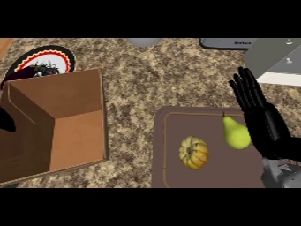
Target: Pick the pear from the tray and place it in the tiered shelf
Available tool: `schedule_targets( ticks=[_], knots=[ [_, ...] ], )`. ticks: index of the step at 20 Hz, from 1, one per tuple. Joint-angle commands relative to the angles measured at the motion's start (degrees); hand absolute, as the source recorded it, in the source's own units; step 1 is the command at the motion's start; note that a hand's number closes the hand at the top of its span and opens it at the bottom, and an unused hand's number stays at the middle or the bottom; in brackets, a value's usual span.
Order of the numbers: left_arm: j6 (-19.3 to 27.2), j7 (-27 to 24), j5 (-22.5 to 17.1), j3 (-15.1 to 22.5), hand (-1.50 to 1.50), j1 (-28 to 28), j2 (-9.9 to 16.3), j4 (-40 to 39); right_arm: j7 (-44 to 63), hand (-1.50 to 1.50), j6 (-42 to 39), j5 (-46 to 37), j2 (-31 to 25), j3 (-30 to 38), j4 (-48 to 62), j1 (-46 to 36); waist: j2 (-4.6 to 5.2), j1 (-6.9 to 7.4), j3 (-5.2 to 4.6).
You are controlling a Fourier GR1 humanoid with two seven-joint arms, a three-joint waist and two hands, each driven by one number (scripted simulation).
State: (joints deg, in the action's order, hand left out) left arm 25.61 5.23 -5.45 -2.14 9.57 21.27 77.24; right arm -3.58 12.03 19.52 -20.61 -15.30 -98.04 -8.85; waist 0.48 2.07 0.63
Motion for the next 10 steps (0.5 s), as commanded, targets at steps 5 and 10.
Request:
schedule_targets(
  ticks=[5, 10],
  knots=[
    [-10.2, -1.6, -1.4, 7.4, 0.0, 3.3, -0.6, 6.0, -9.3, 1.5, -20.7, 25.0, 8.9, 5.9, -1.9, -10.8, 0.38, 0.84, 0.5],
    [-16.9, -0.2, -4.7, 11.0, 0.0, 3.6, -1.2, 9.9, -4.2, -1.5, -36.0, 23.7, -5.3, 6.7, 17.2, -8.4, 1.55, 2.27, -0.11]
  ],
)
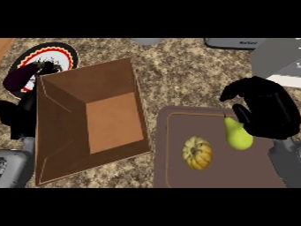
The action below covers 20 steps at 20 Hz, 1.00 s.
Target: Pick the pear from the tray and place it in the tiered shelf
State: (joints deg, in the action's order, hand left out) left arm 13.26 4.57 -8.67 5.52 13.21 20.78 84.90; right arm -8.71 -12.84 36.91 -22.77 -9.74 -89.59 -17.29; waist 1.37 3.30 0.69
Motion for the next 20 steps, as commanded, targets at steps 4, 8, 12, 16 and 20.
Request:
schedule_targets(
  ticks=[4, 8, 12, 16, 20],
  knots=[
    [-5.5, 0.8, -1.7, 4.2, 0.0, -0.8, -0.7, 2.9, -4.8, -1.5, -31.4, 10.7, -6.0, 0.6, 13.7, 0.2, 0.23, 0.59, -0.12],
    [-6.7, 2.2, -3.2, 3.4, 0.0, -2.0, 0.4, 5.2, -10.4, -1.5, -47.6, 10.5, -11.0, 4.5, 23.6, -1.5, -0.04, 0.98, -0.16],
    [-7.1, 2.1, -3.4, 2.8, 0.0, -3.2, 0.7, 5.1, -12.1, -1.5, -54.3, 5.0, -14.4, 8.7, 30.2, -5.6, -0.18, 0.33, -0.23],
    [-7.0, 2.0, -2.0, 3.5, 0.0, -3.3, 1.1, 6.1, -12.2, -1.5, -53.7, -1.3, -17.7, 11.9, 29.7, -9.7, -0.28, 0.02, -0.22],
    [-7.6, 4.4, -4.1, 2.0, 0.0, -4.5, 2.2, 9.2, -13.3, -1.5, -55.9, -6.0, -20.0, 12.8, 27.7, -10.2, -0.62, 0.18, -0.19]
  ],
)
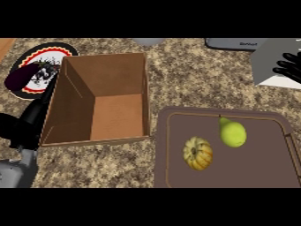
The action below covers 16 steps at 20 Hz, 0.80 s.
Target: Pick the pear from the tray and place it in the tiered shelf
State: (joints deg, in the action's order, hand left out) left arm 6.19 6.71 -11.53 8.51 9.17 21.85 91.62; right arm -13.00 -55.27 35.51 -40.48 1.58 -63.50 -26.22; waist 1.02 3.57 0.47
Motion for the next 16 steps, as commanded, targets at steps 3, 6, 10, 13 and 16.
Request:
schedule_targets(
  ticks=[3, 6, 10, 13, 16],
  knots=[
    [1.5, 2.6, 0.5, 0.0, 0.0, 0.3, -0.5, 2.1, -9.7, -1.5, -12.9, -9.3, -0.2, 0.0, 0.6, -2.0, -0.14, -0.66, -0.03],
    [1.2, 0.7, 1.4, -0.1, 0.0, -0.9, -0.1, 1.9, -10.4, -1.5, -14.1, -10.8, -1.6, 0.5, -0.3, -2.8, -0.08, -0.63, -0.07],
    [0.0, 0.1, 0.5, -0.2, 0.0, -3.6, -0.1, 3.2, -13.3, -1.5, -7.6, -20.6, 1.6, -1.5, -6.6, -2.1, -0.43, -1.03, -0.13],
    [0.0, 2.0, 0.3, -0.8, 0.0, -1.9, 0.2, 3.5, -16.4, -1.5, -4.3, -28.9, 2.4, -4.5, -8.2, -1.8, -0.22, -1.17, -0.11],
    [-0.1, -0.1, 0.9, -0.2, 0.0, -3.6, -0.8, 2.6, -20.9, -1.5, -2.5, -32.2, 2.2, -6.0, -6.2, -3.0, -0.23, -1.02, -0.2]
  ],
)
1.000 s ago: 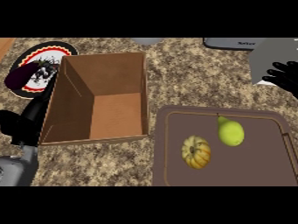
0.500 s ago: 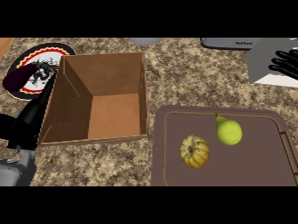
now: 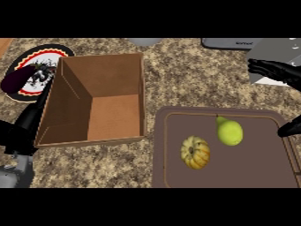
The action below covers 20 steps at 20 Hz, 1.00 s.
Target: Pick the pear from the tray and place it in the tiered shelf
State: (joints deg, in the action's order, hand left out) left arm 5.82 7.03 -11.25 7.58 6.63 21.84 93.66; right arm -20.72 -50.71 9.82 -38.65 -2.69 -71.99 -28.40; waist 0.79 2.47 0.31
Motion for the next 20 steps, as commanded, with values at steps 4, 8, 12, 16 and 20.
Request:
schedule_targets(
  ticks=[4, 8, 12, 16, 20],
  knots=[
    [-1.3, 0.0, -1.0, -1.8, 0.0, -0.4, 0.6, 0.6, -19.3, -1.5, -2.3, -11.3, 0.3, -5.4, 3.4, -0.4, -0.1, -0.19, -0.11],
    [-1.5, 0.9, -0.2, -0.9, 0.0, -2.4, 0.7, 2.3, -23.8, -1.5, 1.6, -15.8, -1.7, -10.2, 3.2, 0.6, -0.3, -0.33, -0.13],
    [-0.7, 1.7, 0.0, -1.0, 0.0, 1.2, -0.8, 0.1, -27.1, -1.5, 5.1, -20.0, -2.3, -16.9, 4.7, 0.1, 0.06, -0.48, -0.13],
    [-1.0, -1.6, 1.3, -1.0, 0.0, -2.7, -1.1, 0.7, -29.7, -1.5, 7.8, -22.3, -5.1, -20.2, 6.0, -0.5, -0.38, -0.88, -0.24],
    [-1.9, -1.9, 1.2, -2.8, 0.0, -2.1, -0.8, -1.0, -30.4, -1.5, 12.7, -24.8, -4.7, -22.3, 7.1, -1.6, -0.52, -1.56, -0.29]
  ],
)
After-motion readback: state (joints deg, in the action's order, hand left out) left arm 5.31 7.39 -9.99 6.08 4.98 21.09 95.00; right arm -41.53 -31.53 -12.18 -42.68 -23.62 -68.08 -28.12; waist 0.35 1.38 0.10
